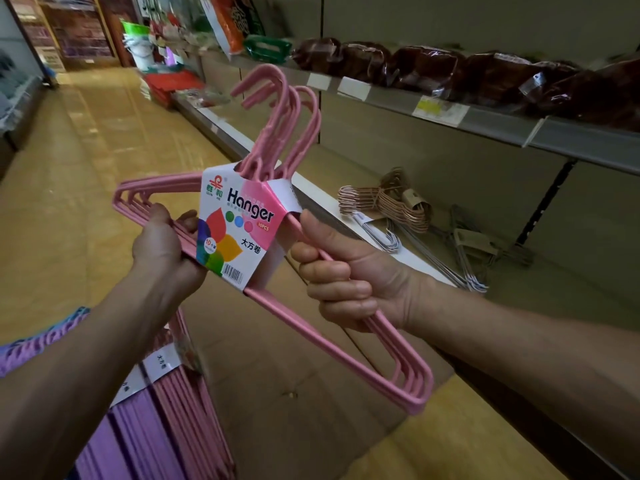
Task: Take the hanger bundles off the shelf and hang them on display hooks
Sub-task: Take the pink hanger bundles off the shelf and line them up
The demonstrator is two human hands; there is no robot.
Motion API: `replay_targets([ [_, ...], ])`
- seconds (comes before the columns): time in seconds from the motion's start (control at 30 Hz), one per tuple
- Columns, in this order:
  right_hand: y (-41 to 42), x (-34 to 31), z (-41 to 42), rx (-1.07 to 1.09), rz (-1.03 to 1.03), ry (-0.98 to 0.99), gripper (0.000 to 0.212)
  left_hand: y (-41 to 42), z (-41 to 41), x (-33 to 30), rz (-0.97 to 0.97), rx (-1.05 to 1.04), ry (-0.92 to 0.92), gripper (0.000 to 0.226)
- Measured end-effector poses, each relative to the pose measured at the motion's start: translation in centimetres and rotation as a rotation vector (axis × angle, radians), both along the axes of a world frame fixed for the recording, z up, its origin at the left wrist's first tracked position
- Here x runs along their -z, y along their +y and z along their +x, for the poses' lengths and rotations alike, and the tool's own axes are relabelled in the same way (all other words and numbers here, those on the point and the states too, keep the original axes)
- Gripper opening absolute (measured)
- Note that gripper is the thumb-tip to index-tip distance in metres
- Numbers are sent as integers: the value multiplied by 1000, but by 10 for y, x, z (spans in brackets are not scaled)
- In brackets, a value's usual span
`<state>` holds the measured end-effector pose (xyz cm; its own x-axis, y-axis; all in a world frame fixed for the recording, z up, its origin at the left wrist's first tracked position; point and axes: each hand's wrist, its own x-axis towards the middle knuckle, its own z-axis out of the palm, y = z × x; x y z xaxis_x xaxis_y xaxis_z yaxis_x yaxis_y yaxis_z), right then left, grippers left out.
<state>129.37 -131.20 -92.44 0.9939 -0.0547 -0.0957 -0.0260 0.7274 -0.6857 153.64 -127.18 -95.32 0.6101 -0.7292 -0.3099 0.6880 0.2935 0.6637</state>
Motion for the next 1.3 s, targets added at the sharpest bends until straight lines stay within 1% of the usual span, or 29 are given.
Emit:
replay_targets([
  [0.07, 1, 2, 2, 57, -59, 37, 30, 4, 4, -2, 132, 34, -152, 53],
  [0.13, 2, 4, 4, 85, -119, 66, 28, 10, 5, -7, 310, 62, -384, 45],
  [0.2, 3, 7, 6, 98, -169, 97, 28, 15, 11, -9, 454, 44, -601, 38],
  [0.27, 4, 9, 9, 112, -227, 137, 29, 21, 19, -10, 578, -4, -834, 45],
  [0.3, 4, 12, 11, 119, -259, 160, 29, 24, 21, -10, 610, -45, -996, 49],
  [0.33, 4, 15, 14, 121, -289, 181, 28, 28, 20, -12, 600, -81, -1159, 47],
  [0.37, 4, 18, 17, 123, -316, 200, 25, 30, 16, -15, 547, -82, -1290, 44],
  [0.4, 3, 22, 19, 124, -336, 218, 22, 32, 9, -19, 459, -37, -1358, 42],
  [0.43, 4, 26, 23, 124, -350, 236, 20, 33, 3, -22, 360, 40, -1367, 43],
  [0.47, 5, 31, 28, 129, -359, 256, 20, 34, -3, -25, 269, 135, -1329, 45],
  [0.53, 9, 38, 36, 146, -379, 281, 20, 34, -12, -29, 121, 257, -1207, 45],
  [0.57, 11, 40, 41, 150, -386, 281, 18, 32, -12, -29, 66, 264, -1123, 43],
  [0.63, 15, 44, 51, 150, -402, 280, 18, 33, -8, -32, 25, 219, -991, 36],
  [0.7, 18, 48, 60, 152, -429, 292, 21, 37, -2, -33, 55, 175, -1015, 31],
  [0.8, 24, 54, 74, 154, -466, 310, 25, 43, 1, -33, 171, 123, -1144, 34],
  [0.87, 31, 55, 82, 157, -470, 306, 24, 43, -1, -34, 250, 61, -1191, 35],
  [1.0, 39, 56, 90, 168, -442, 307, 21, 41, 2, -32, 302, 13, -1265, 33],
  [1.07, 39, 56, 91, 154, -426, 305, 22, 43, 6, -30, 330, 9, -1279, 32],
  [1.17, 36, 57, 93, 146, -419, 304, 23, 43, 9, -25, 321, 12, -1257, 30],
  [1.3, 34, 58, 94, 115, -374, 284, 17, 43, 14, -20, 305, 20, -1223, 23],
])
